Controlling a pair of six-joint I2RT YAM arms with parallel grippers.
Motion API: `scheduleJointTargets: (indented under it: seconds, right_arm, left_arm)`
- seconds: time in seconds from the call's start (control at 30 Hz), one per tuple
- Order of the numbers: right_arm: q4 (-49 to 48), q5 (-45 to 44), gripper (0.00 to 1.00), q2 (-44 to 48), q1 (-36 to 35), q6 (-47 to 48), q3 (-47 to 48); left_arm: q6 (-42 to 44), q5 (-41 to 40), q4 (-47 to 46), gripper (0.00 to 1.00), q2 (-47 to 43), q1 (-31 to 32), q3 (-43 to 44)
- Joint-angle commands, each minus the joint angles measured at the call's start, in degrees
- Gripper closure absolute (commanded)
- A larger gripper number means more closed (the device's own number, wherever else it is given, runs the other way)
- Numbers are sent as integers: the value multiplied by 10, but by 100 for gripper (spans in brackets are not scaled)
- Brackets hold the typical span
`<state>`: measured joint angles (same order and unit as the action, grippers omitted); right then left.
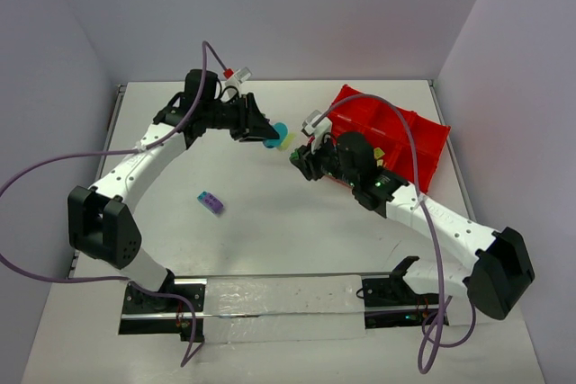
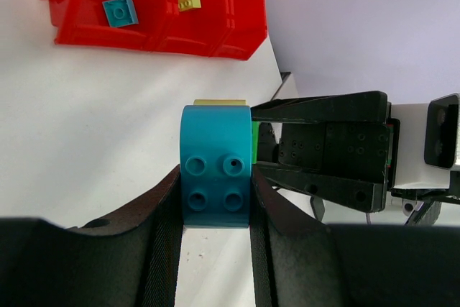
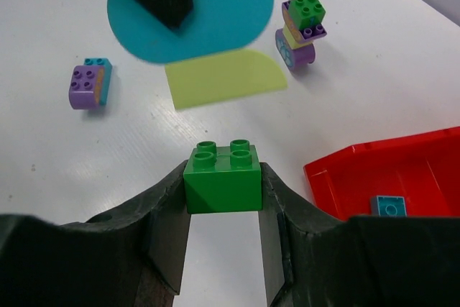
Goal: Sort the legos into containers by color
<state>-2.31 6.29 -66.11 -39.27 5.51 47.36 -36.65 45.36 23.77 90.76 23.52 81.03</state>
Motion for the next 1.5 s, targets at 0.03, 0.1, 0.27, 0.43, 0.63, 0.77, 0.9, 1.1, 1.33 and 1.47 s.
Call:
scheduleJointTargets:
  seconds: [0.03,0.1,0.27,0.43,0.63,0.77,0.9,1.1,1.33,1.47]
  right_arm:
    - [23,-29,100,50,0,-11,-8]
    - [47,-59,100,58,2,-20,-3]
    - [99,-171,100,94,24,-70,4]
    - [167,-169,100,83,84,-124,47]
    - [224,-132,100,26,177,-201,127]
    - [231,-120,100,-31,207,-236,176]
    - [237,-146,100,-98,223,-253,247]
    - [256,-173,100,-251,258,-265,382]
    - [264,-154,100,-383,284,-285,472]
    - [260,-145,96,-424,295,-293,491]
  left_arm:
    - [22,1,-11,100,-21,-16,12]
    - [38,-22,20,100,-16,-16,29]
    - [81,-114,97,100,-3,-16,66]
    - [103,-142,117,100,-1,-15,64]
    - [134,-171,121,100,-3,8,59]
    - [142,-206,112,100,-4,29,58]
    - [142,-231,105,100,8,45,71]
    - [136,-251,98,100,16,51,86]
    - [134,-273,109,100,15,52,84]
    - [131,-285,101,100,6,52,69]
